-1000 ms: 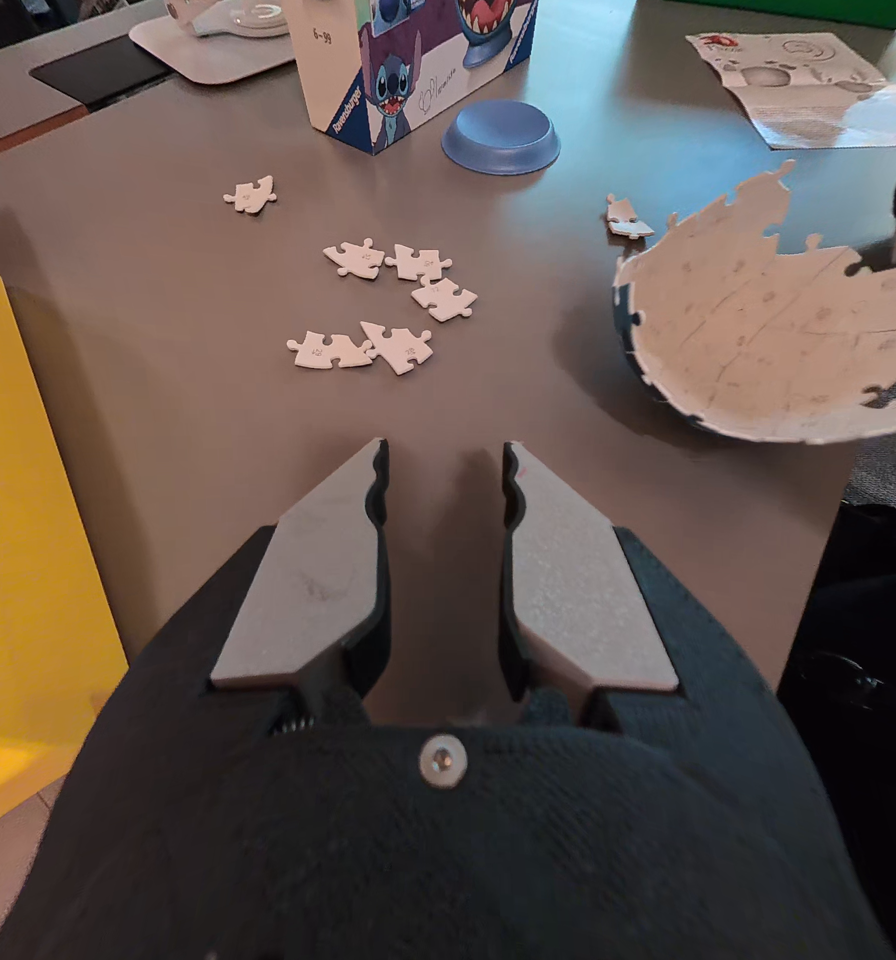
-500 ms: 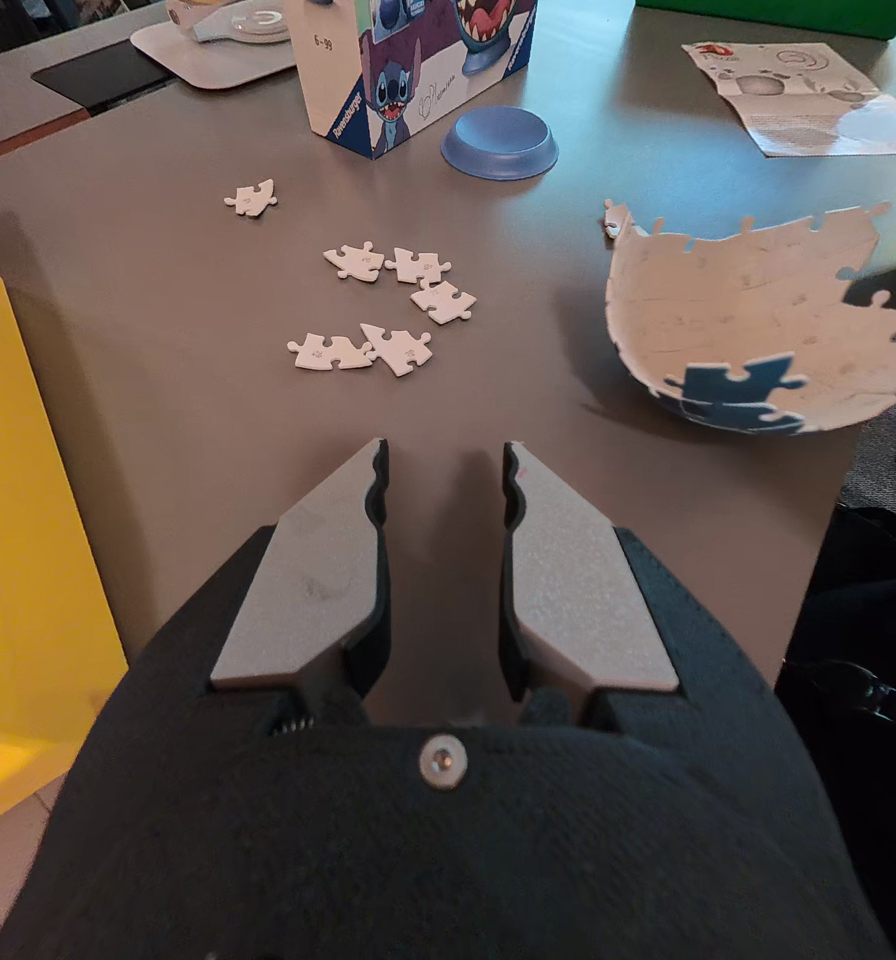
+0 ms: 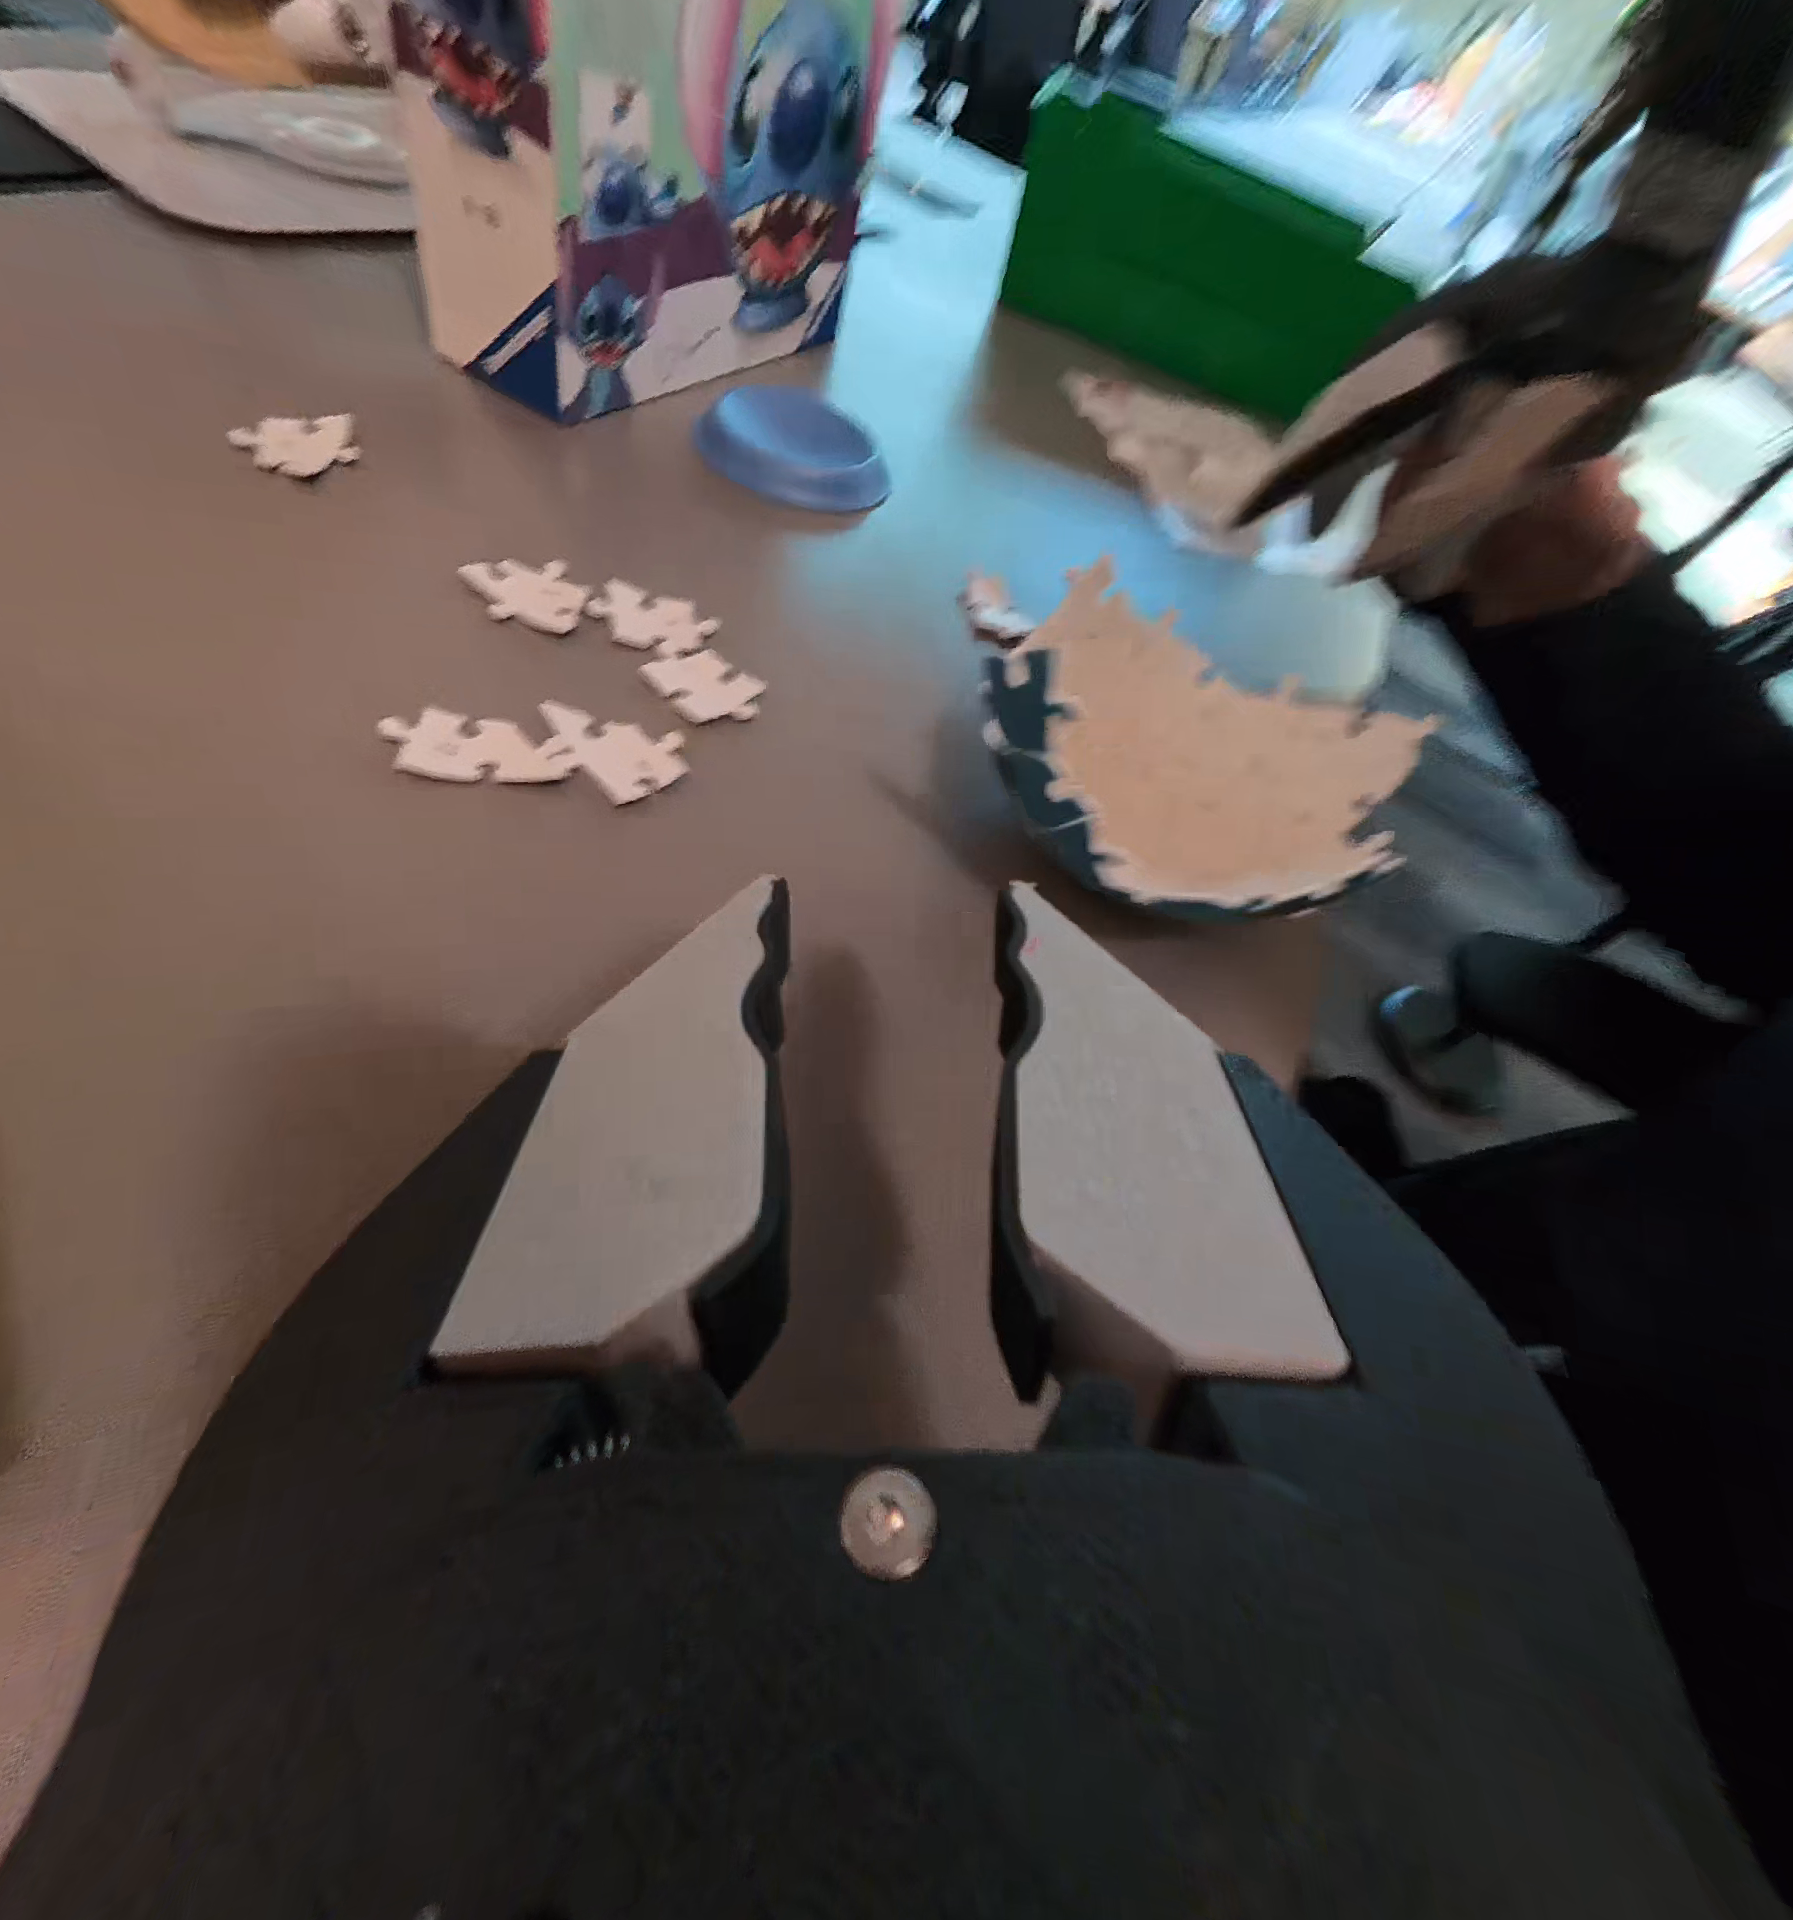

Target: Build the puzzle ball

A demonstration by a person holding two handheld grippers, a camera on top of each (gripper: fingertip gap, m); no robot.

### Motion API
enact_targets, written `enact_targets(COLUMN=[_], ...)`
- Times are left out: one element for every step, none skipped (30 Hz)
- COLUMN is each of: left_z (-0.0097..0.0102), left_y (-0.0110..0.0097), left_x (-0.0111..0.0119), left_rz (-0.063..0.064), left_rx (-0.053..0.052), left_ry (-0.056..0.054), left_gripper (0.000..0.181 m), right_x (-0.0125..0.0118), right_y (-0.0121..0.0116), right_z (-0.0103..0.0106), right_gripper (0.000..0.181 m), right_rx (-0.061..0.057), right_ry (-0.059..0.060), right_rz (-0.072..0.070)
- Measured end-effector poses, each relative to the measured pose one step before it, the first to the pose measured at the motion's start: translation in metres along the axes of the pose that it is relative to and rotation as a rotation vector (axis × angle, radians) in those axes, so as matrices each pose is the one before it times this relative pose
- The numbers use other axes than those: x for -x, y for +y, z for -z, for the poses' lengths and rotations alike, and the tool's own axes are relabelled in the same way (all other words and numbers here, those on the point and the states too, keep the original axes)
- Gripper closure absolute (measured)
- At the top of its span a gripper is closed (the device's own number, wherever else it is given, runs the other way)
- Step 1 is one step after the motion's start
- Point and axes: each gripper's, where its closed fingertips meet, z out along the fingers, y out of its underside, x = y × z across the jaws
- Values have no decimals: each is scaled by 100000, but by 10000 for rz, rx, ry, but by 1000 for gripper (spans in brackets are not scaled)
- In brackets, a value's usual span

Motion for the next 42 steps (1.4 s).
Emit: enact_targets(left_z=[10, -247, -471, -605, -661, -636, -577, -513, -437, -411, -435, -502, -627, -754, -802, -786, -698, -586, -491, -392, -348, -339, -324, -292, -250, -237, -210, -183, -128, -103, -89, -63, -31, 6, 13, 29, 44, 49, 42, 58, 71, 80], left_y=[-551, -404, -181, -16, 4, 47, 122, 100, 19, -109, -267, -343, -330, -267, -204, -193, -131, -69, -63, -42, 1, 10, 8, -13, -39, -16, 8, -12, 2, 30, 58, 57, 24, 12, 36, 53, 60, 66, 75, 103, 101, 93], left_x=[-937, -701, -284, 222, 3, -384, -330, -165, 35, 212, 178, 160, 112, 48, -49, -174, -152, 11, 125, 125, 54, 50, -8, -90, -193, -139, -58, -63, -12, 27, 67, 7, -83, -105, -94, -57, -26, 10, 43, 67, 52, 35], left_rz=[514, 593, 604, 557, 309, 97, -40, -228, -332, -311, -209, -82, -29, -1, 46, 1, -85, -131, -158, -150, -123, -79, -72, -95, -108, -52, -22, 1, 17, 9, 14, -4, -7, -4, -24, -37, -35, -28, -14, -15, -20, -18], left_rx=[-416, -238, -9, 142, 194, 202, 249, 243, 213, 162, 99, 104, 157, 238, 298, 277, 270, 259, 196, 156, 123, 103, 78, 41, 16, 38, 51, 44, 32, 17, 24, 15, -7, 0, 18, 24, 14, 1, -5, -2, -12, -26], left_ry=[631, 564, 364, 51, 126, 259, 119, -67, -240, -335, -237, -119, 12, 125, 201, 226, 165, 16, -81, -91, -44, -33, -1, 38, 106, 85, 61, 77, 48, 5, -42, -31, 9, 10, -9, -30, -45, -58, -80, -79, -64, -50], left_gripper=[145, 146, 150, 154, 153, 153, 153, 153, 153, 153, 153, 153, 152, 149, 142, 138, 138, 138, 139, 145, 155, 164, 171, 176, 180, 180, 180, 180, 180, 180, 180, 180, 180, 180, 180, 180, 180, 180, 180, 180, 180, 180], right_x=[-1863, -1797, -1000, -264, -52, -8, 34, 32, 8, -23, -9, -16, -25, 59, 85, 77, 38, 39, 40, 67, 80, 66, 26, -41, -44, -1, -31, -11, 120, 231, 212, 72, -3, 81, 122, 25, -135, -315, -456, -508, -472, -288], right_y=[478, 490, 265, 11, -156, -217, -185, -80, 57, 154, 184, 189, 139, -63, -235, -249, -89, 96, 178, 141, 35, -5, 36, 103, 127, 136, 137, 91, 19, 3, 19, 63, 54, -19, -107, -143, -150, -100, -16, 32, 62, 14], right_z=[30, -199, -417, -470, -402, -275, -131, -58, -29, -14, -28, -34, -12, 47, 105, 115, 71, 21, -9, -10, 9, -2, -24, -65, -97, -121, -149, -159, -189, -230, -264, -277, -255, -209, -177, -123, -91, -71, -58, -80, -95, -138], right_gripper=[141, 139, 133, 133, 135, 135, 136, 136, 136, 136, 136, 136, 136, 136, 136, 137, 136, 136, 135, 135, 135, 135, 136, 136, 135, 135, 135, 135, 135, 135, 135, 136, 136, 137, 138, 138, 139, 140, 141, 141, 141, 140], right_rx=[271, 318, 210, 46, -87, -164, -177, -158, -118, -88, -80, -70, -17, -61, -150, -156, -59, 39, 80, 67, 16, -5, 32, 79, 104, 118, 122, 103, 65, 57, 78, 110, 108, 58, 3, -22, -25, -3, 41, 77, 101, 100], right_ry=[575, 577, 174, -159, -174, -92, -64, -48, -48, -63, -73, -68, -45, -40, -17, 7, 10, -16, -37, -38, -5, 16, 31, 56, 32, -18, -6, -11, -58, -99, -53, 40, 77, 6, -56, -49, 2, 66, 106, 103, 59, -38], right_rz=[-531, -542, -398, -261, -155, -54, -2, -11, -52, -86, -96, -92, -97, -23, 73, 96, 59, 16, -7, 11, 61, 90, 83, 52, 15, -11, -31, -26, -17, -10, -2, 14, 32, 45, 26, -16, -61, -126, -215, -283, -311, -270])
